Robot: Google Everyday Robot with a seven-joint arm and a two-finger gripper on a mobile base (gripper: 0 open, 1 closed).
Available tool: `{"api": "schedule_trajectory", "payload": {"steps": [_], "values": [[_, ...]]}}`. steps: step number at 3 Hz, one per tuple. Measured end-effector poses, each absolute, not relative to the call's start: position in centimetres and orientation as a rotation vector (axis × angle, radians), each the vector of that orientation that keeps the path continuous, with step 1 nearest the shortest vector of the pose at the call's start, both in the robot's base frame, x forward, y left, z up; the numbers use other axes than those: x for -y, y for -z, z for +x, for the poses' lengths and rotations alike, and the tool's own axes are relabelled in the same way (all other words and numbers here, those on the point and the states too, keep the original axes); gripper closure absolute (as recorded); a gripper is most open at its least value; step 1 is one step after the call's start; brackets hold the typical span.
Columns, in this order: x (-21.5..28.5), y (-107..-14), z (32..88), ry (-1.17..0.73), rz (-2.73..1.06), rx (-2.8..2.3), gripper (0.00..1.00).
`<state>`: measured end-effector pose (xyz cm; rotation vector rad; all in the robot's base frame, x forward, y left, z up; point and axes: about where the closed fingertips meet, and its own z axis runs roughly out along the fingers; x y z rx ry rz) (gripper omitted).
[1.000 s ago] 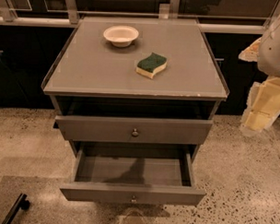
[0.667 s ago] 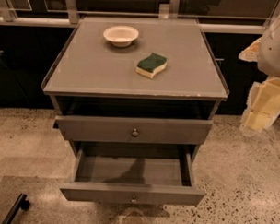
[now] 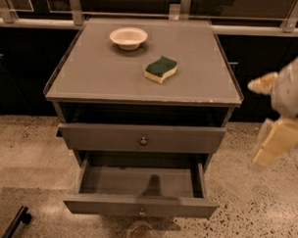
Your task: Close middle drawer
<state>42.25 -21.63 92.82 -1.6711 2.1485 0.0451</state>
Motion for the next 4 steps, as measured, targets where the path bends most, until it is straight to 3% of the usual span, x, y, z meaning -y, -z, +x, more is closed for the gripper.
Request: {"api": "schedule_trajectory", "payload": {"steps": [2, 4], "values": [[23.1, -73.2, 41.5, -0.37, -1.436, -2.24, 0.0], [22.8, -71.7, 41.7, -0.375, -1.412, -2.221, 0.0]]}}
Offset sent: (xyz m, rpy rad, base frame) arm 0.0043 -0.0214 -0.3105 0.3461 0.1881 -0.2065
